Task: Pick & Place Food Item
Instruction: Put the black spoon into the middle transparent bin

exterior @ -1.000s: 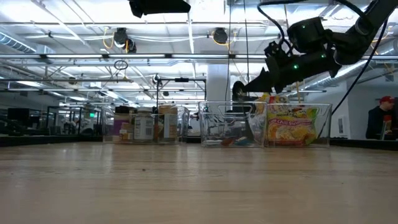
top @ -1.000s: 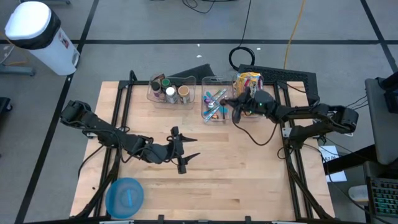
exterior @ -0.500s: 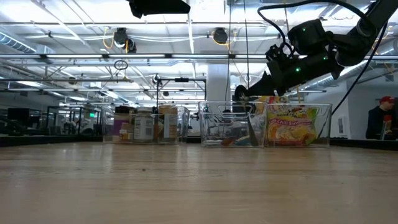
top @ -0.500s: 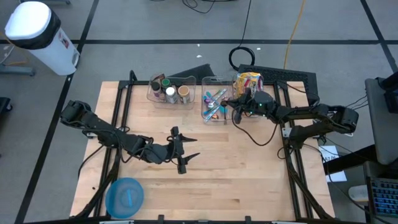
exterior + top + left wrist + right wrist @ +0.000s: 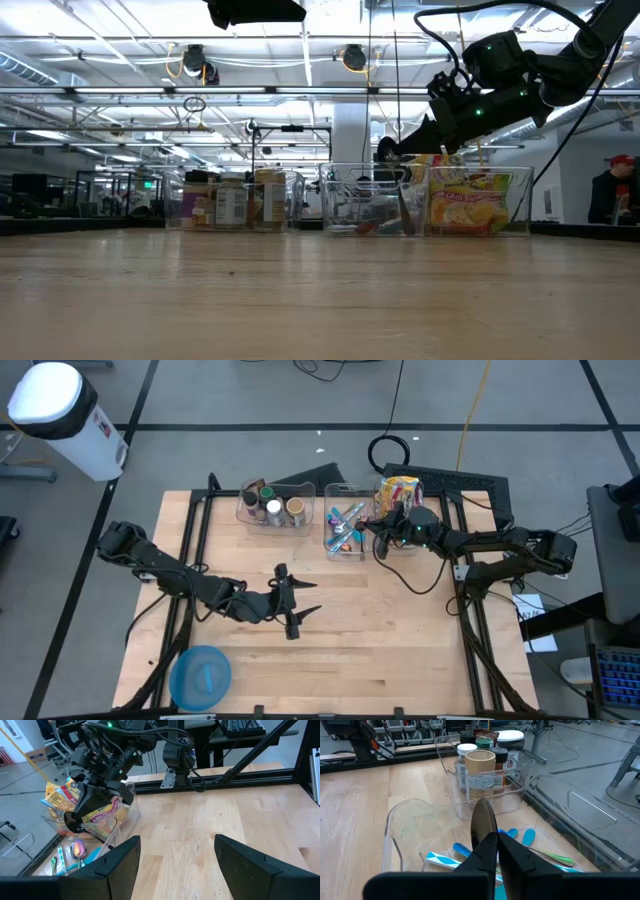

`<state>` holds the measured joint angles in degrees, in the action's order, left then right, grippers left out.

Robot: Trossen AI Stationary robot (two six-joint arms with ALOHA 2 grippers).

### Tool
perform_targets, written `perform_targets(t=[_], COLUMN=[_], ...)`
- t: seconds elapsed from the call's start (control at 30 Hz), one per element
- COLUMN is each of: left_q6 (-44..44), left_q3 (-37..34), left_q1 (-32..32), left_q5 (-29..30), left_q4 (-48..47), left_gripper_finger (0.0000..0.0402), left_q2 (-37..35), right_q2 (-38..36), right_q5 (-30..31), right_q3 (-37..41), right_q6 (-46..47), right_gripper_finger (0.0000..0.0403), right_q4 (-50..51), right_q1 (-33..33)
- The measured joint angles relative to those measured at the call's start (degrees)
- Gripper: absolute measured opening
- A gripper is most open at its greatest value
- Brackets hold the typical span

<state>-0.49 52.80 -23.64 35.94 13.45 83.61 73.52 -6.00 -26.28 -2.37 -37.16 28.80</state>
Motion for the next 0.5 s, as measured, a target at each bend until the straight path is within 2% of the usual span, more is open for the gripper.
perform_targets(t=[0.5], left_q6=[0.0], left_q3=[0.0], left_q1=[0.0], left_q5=[0.0], left_q4=[0.0], left_gripper_finger=[0.0262], left_q2=[0.0], right_q2=[0.0], right_q5=[-0.1], right_q3=[0.0], right_q6=[0.0], right_gripper_finger=[0.0041], right_q4=[0.4], right_q1=[0.0])
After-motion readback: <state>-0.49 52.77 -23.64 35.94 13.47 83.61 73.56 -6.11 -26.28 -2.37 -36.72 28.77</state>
